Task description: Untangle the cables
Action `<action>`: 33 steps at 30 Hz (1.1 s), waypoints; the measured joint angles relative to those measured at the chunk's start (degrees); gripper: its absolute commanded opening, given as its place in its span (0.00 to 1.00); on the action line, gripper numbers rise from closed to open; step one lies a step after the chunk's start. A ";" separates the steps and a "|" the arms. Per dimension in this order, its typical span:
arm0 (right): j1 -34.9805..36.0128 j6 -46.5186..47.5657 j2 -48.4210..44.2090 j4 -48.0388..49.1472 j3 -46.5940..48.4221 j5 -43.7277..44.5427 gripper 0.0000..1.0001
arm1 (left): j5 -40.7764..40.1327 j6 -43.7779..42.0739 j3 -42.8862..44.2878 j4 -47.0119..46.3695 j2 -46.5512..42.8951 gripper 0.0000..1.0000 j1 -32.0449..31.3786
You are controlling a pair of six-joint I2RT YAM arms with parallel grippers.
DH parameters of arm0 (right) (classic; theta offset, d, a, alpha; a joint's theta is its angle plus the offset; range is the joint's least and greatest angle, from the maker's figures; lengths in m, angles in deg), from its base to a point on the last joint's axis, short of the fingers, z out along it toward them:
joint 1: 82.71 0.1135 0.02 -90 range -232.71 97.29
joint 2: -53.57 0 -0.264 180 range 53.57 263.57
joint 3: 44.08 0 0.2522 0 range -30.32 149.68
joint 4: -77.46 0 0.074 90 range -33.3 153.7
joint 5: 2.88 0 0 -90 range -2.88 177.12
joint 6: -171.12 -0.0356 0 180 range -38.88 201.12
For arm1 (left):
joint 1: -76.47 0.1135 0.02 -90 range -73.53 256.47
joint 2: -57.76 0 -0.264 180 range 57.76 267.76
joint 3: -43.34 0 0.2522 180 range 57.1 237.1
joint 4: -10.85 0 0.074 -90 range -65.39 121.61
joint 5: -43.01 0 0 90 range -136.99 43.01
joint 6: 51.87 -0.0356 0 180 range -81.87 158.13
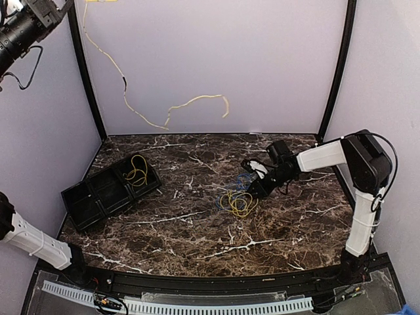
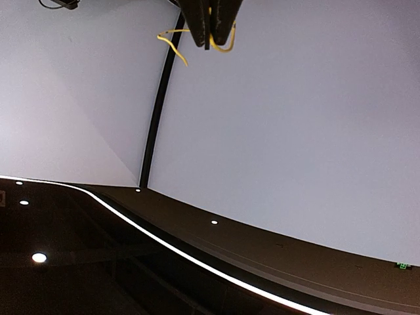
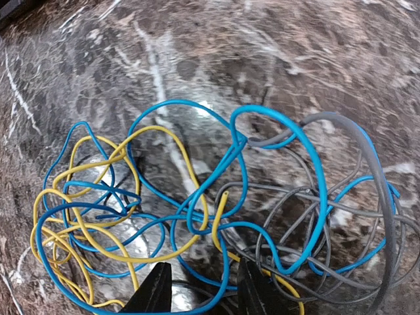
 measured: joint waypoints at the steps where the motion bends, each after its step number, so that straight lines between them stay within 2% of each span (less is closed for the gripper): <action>1: -0.92 -0.20 -0.02 0.11 0.02 0.63 0.37 | -0.72 -0.50 0.15 -0.52 0.02 0.00 0.00; 6: -3.58 0.28 -0.81 -1.05 0.13 0.63 0.40 | -2.91 -2.12 -1.38 -1.70 -0.20 0.00 0.00; 10: -3.58 1.40 -5.31 -4.15 0.09 -0.68 0.60 | -4.22 -2.43 -6.60 -1.49 -0.57 0.00 0.00; 14: -3.54 3.28 -14.88 -6.23 0.17 -1.29 0.69 | -6.03 -2.38 -11.39 0.50 0.39 0.00 0.00; 16: -3.54 4.74 -19.52 -7.96 1.09 -1.88 0.71 | -6.88 -2.38 -14.01 0.74 0.26 0.00 0.00; 22: -3.54 7.93 -25.94 -13.60 3.45 -4.07 0.72 | -9.99 -2.86 -21.57 0.63 -1.79 0.00 0.02; 25: -3.54 8.46 -29.55 -14.47 0.92 -5.09 0.72 | -10.14 -2.86 -22.32 0.85 -1.90 0.00 1.53; 30: -3.65 9.66 -38.10 -14.36 -7.04 -6.47 0.72 | -5.60 -0.37 -20.44 3.87 -0.31 0.00 9.46; 33: -3.96 10.67 -43.32 -13.25 -12.55 -7.45 0.73 | -3.65 0.37 -19.52 5.40 0.98 0.00 12.07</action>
